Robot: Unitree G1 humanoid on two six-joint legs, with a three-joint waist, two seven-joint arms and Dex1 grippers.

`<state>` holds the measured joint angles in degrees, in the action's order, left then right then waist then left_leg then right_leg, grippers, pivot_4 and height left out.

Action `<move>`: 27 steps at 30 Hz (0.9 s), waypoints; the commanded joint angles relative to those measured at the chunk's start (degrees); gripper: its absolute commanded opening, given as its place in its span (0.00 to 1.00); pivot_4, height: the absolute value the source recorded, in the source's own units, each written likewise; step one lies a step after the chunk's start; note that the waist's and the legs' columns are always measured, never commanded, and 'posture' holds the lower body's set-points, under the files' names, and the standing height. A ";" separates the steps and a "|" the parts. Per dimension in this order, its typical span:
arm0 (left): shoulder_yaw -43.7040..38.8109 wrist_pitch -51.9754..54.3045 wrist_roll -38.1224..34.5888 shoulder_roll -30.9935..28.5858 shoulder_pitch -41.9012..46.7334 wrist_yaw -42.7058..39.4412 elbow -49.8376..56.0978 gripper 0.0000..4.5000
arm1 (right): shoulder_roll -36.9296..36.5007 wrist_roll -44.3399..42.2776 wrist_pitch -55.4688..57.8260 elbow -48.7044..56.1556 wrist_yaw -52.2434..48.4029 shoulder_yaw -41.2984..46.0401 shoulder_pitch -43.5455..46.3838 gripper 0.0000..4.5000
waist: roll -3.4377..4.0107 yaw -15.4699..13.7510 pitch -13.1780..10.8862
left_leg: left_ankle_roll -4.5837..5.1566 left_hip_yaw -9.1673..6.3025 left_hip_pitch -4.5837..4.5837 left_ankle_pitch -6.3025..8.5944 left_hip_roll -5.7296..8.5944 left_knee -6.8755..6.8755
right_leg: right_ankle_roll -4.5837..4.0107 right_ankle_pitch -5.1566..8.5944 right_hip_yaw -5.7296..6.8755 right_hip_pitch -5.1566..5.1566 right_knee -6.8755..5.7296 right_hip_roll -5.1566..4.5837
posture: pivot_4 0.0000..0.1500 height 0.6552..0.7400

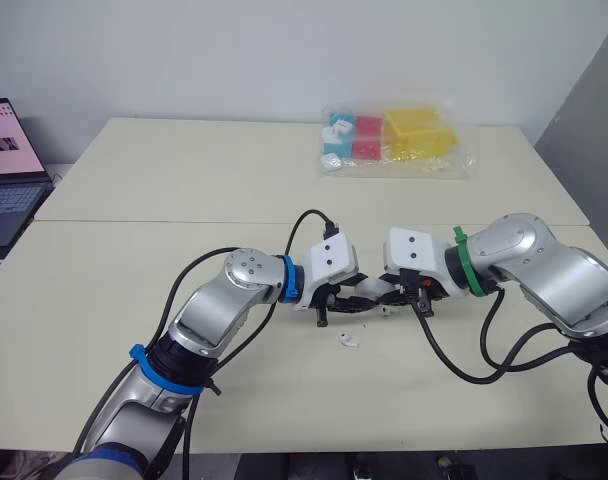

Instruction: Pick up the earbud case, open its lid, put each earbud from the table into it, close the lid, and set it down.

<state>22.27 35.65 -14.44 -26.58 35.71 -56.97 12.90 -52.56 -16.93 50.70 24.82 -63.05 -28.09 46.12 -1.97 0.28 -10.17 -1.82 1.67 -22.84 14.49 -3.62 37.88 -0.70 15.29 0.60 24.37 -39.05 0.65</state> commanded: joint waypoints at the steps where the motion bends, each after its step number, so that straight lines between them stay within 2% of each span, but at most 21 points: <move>1: -0.39 -1.51 0.18 0.37 0.84 0.12 0.77 0.31 | -0.82 0.50 -1.35 2.15 -1.55 1.67 0.05 0.18 | 0.00 0.00 0.00 | 0.00 0.00 0.00 0.00 0.00 0.00 | 0.00 0.00 0.00 0.00 0.00 0.00 | 1.00 1.00; 6: -2.46 -1.16 -2.31 0.21 0.31 -0.67 1.38 0.31 | -0.99 0.80 -1.68 1.97 -2.10 1.84 -0.26 0.18 | 0.00 0.00 0.00 | 0.00 0.00 0.00 0.00 0.00 0.00 | -0.01 0.00 0.00 0.00 0.00 0.00 | 1.00 1.00; 8: -1.86 -1.67 -2.04 -0.75 0.16 -1.49 1.63 0.47 | -0.85 0.93 -1.69 1.82 -2.21 1.90 -0.26 0.18 | 0.00 0.00 0.00 | 0.00 0.00 0.00 0.00 0.00 0.00 | 0.00 0.00 0.00 0.00 0.00 0.00 | 1.00 1.00; 13: -1.28 -3.15 -0.95 -1.29 0.16 -1.27 1.56 0.77 | -0.71 1.40 -1.96 1.57 -2.57 1.95 -0.47 0.18 | 0.00 0.00 0.00 | 0.00 0.00 0.01 0.00 0.00 0.01 | 0.00 0.00 0.00 -0.01 -0.01 0.00 | 1.00 1.00; 27: -1.50 -4.03 -0.69 -1.66 0.39 -1.47 0.09 0.77 | -0.63 3.14 -2.91 1.21 -3.61 1.76 -1.25 0.18 | 0.00 0.00 0.00 | 0.00 0.00 0.01 0.00 0.00 0.02 | -0.01 -0.01 0.00 -0.01 -0.01 0.00 | 1.00 1.00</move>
<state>22.03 32.43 -15.06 -27.95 35.54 -58.15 12.74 -52.77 -14.55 49.04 24.98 -66.20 -27.57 44.92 -1.97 0.27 -10.17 -1.82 1.68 -22.83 14.49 -3.62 37.90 -0.71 15.28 0.60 24.36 -39.06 0.65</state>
